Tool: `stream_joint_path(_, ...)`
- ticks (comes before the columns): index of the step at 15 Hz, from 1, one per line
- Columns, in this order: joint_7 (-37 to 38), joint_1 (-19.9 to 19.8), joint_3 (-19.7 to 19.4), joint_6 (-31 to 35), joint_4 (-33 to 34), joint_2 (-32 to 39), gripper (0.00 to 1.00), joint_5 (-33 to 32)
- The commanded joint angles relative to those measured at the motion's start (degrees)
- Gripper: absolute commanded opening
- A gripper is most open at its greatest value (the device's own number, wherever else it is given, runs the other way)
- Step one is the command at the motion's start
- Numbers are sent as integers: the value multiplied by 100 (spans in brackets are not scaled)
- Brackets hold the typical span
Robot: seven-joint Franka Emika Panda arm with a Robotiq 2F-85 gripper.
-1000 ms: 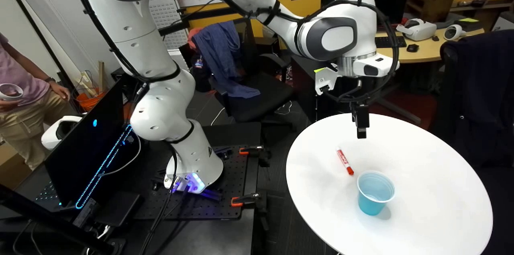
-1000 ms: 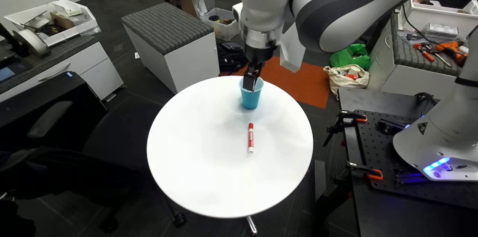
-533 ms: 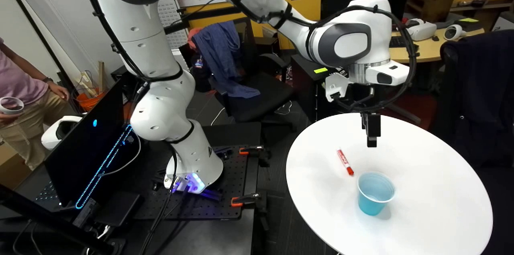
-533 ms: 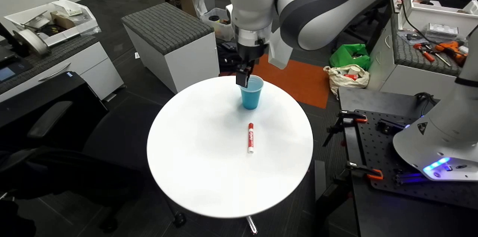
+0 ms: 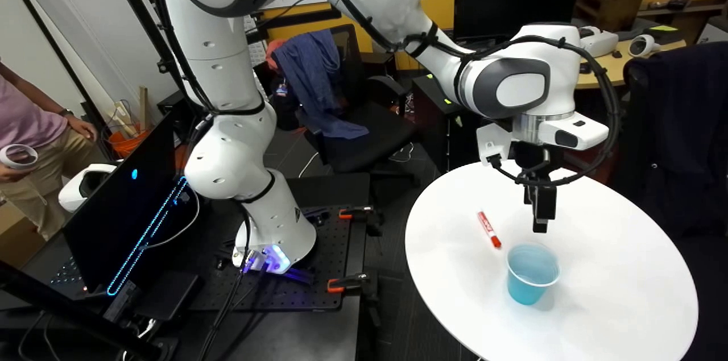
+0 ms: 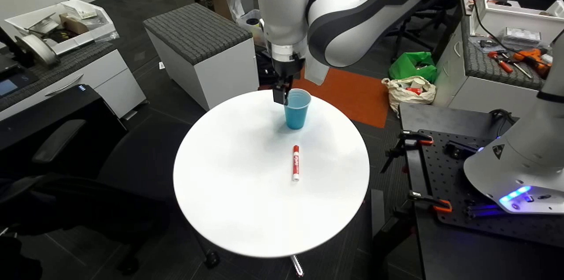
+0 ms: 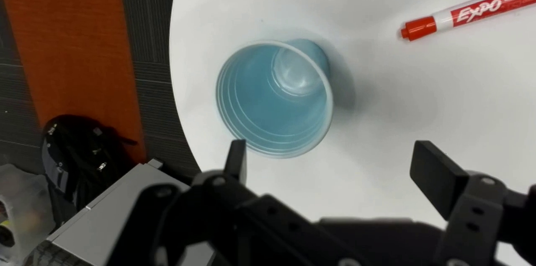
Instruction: Move the cup to the left and put the marker in the cup
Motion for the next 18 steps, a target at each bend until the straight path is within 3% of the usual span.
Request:
stream_joint_path(1,-301,109,-138,47,290,351,100,133)
stream_joint_path(18,-1026,71,-127,88,749,1294,100,1128)
